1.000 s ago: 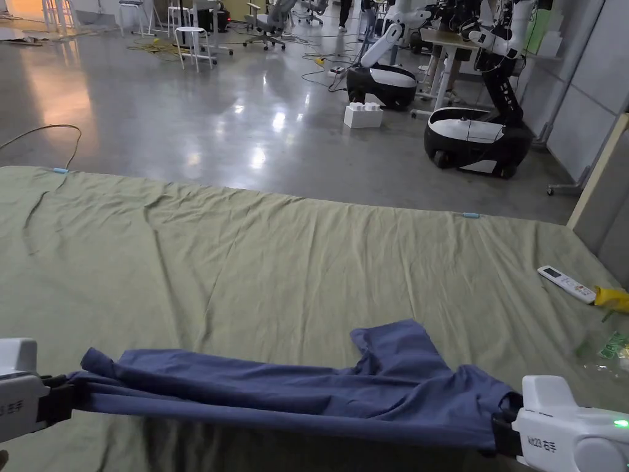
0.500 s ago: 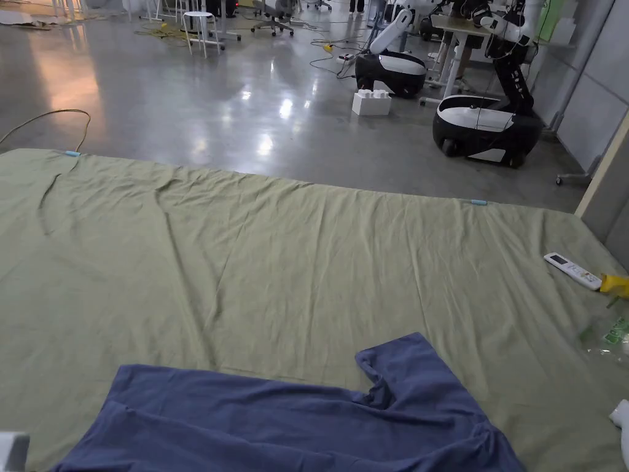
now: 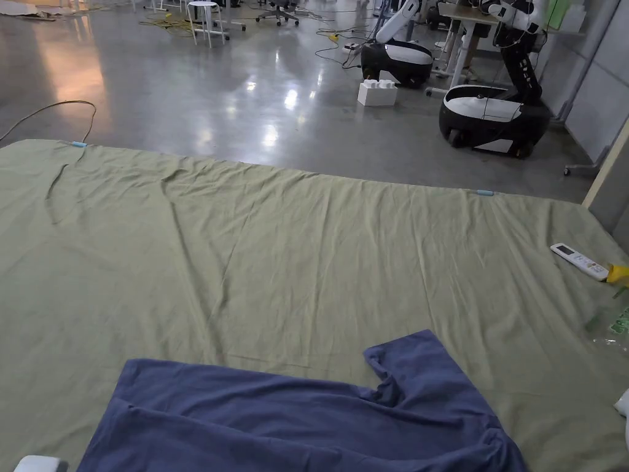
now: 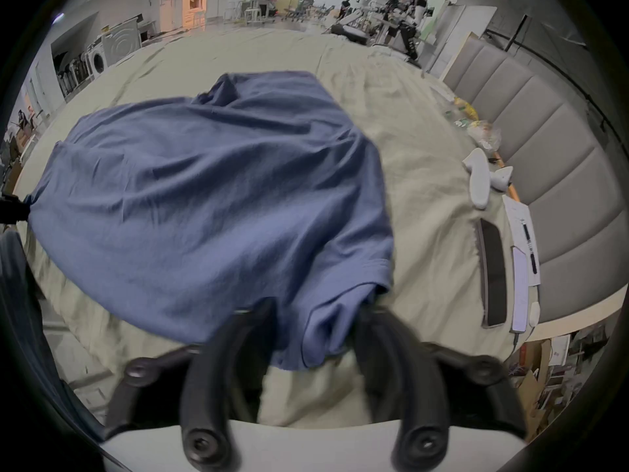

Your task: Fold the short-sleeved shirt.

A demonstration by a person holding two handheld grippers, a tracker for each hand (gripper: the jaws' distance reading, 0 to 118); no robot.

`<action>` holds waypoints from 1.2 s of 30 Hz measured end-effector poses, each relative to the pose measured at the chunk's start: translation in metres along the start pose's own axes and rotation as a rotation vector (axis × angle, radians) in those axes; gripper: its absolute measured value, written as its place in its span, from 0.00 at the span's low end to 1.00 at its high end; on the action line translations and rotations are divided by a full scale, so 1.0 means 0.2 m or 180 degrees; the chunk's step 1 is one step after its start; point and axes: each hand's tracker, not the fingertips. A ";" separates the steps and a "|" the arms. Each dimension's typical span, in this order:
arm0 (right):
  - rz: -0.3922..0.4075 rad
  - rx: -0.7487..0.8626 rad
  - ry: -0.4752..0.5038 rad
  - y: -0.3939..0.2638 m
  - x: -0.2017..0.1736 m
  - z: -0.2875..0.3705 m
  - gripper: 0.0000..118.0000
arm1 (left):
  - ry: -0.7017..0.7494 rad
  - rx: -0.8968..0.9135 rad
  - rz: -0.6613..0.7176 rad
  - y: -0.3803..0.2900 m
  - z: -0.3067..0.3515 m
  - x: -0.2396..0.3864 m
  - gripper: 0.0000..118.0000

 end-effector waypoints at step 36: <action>-0.0677 0.2996 -0.0036 0.58 -0.32 0.52 0.03 | 0.0078 0.2685 0.0140 0.43 0.50 0.35 0.04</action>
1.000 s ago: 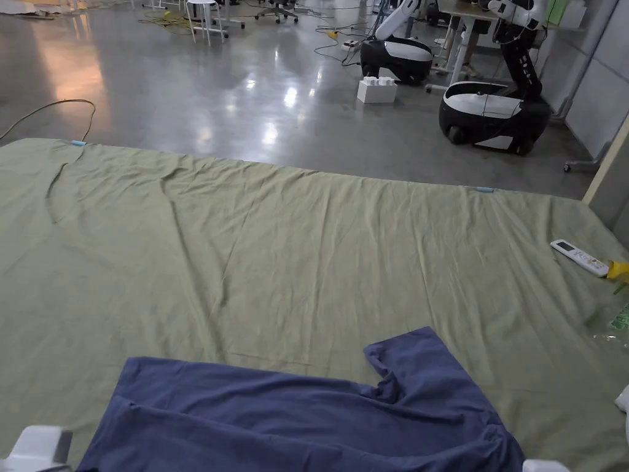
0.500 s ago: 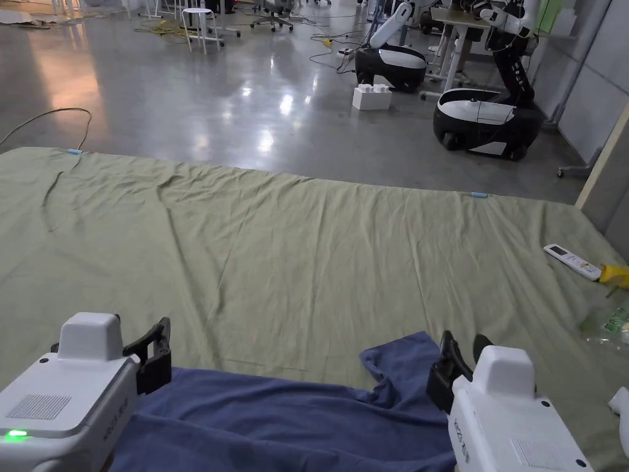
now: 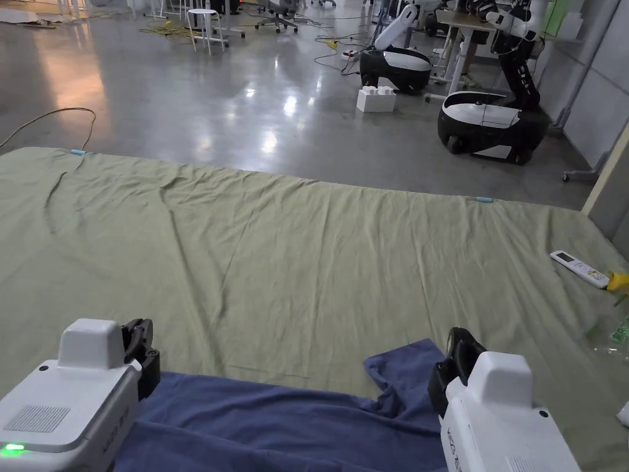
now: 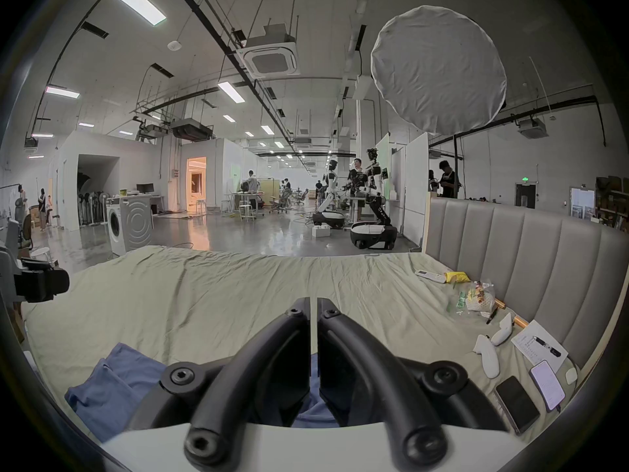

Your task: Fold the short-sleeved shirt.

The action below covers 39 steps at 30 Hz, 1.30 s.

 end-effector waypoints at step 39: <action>0.0097 -0.0875 -0.0112 -0.33 0.16 -0.29 0.02 | -0.0145 -0.2331 -0.0334 -0.39 -1.18 -0.30 0.06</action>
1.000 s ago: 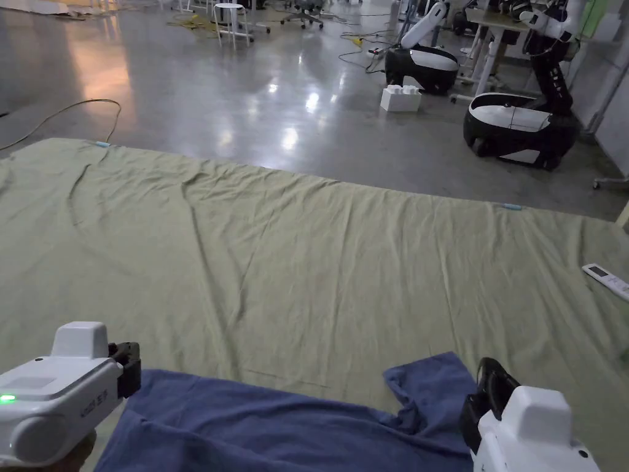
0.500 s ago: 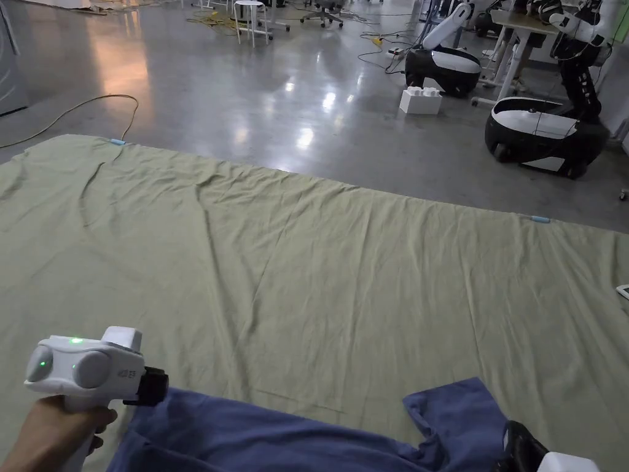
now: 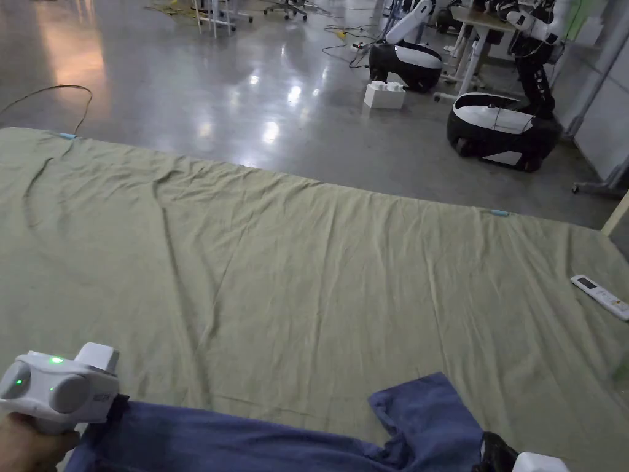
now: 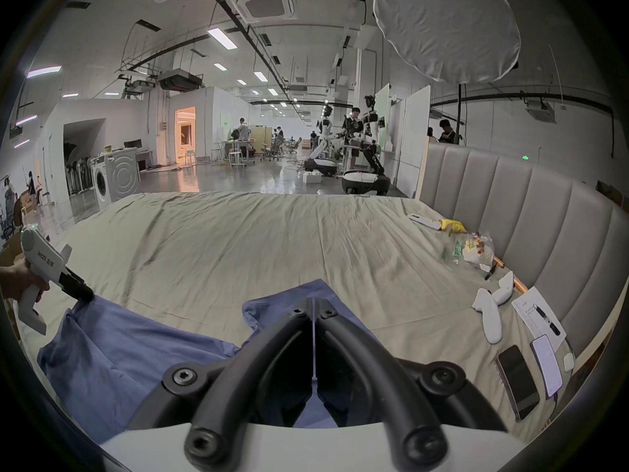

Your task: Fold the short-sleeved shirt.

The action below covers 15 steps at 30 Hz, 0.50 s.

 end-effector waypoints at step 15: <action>-0.0023 -0.1239 0.0155 0.11 0.28 -0.69 0.14 | -0.0149 0.0543 0.0309 -0.10 0.39 0.00 0.05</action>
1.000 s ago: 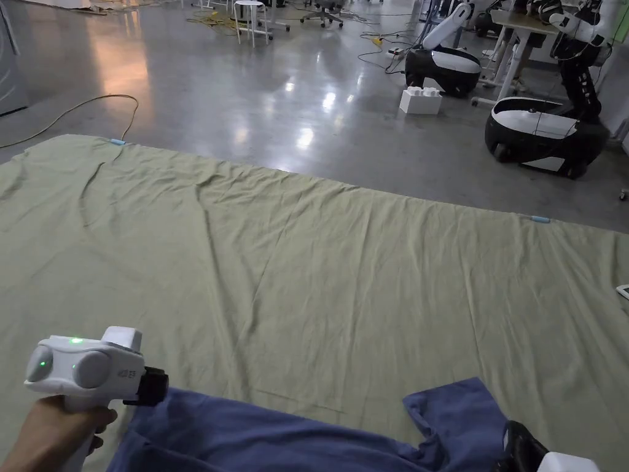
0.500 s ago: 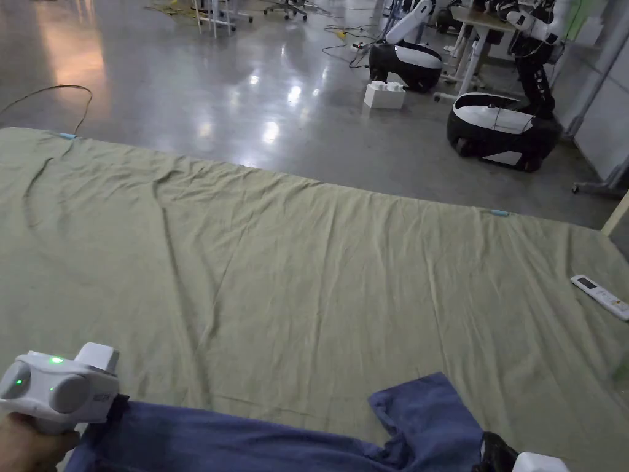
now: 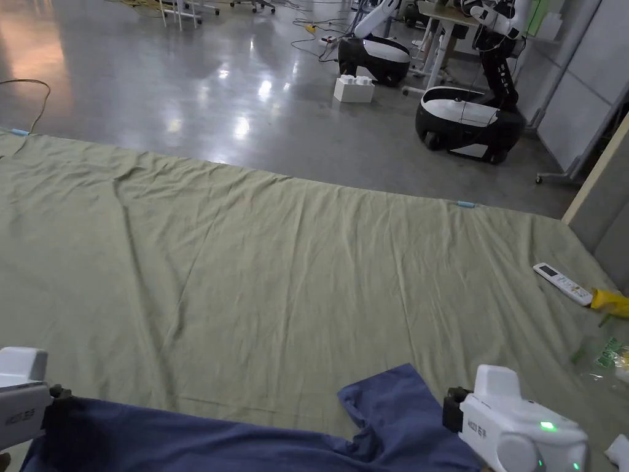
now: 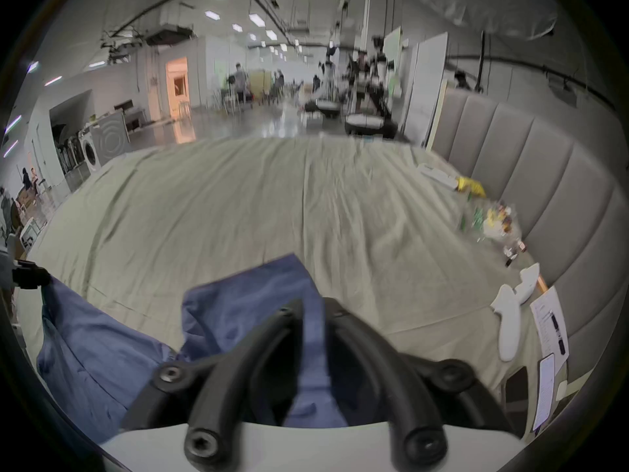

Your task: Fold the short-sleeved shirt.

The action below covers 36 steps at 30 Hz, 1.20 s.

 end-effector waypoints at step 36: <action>0.0039 -0.0144 0.0260 -0.07 0.19 0.28 0.02 | -0.0042 0.0352 0.0130 -0.12 0.32 -0.06 0.05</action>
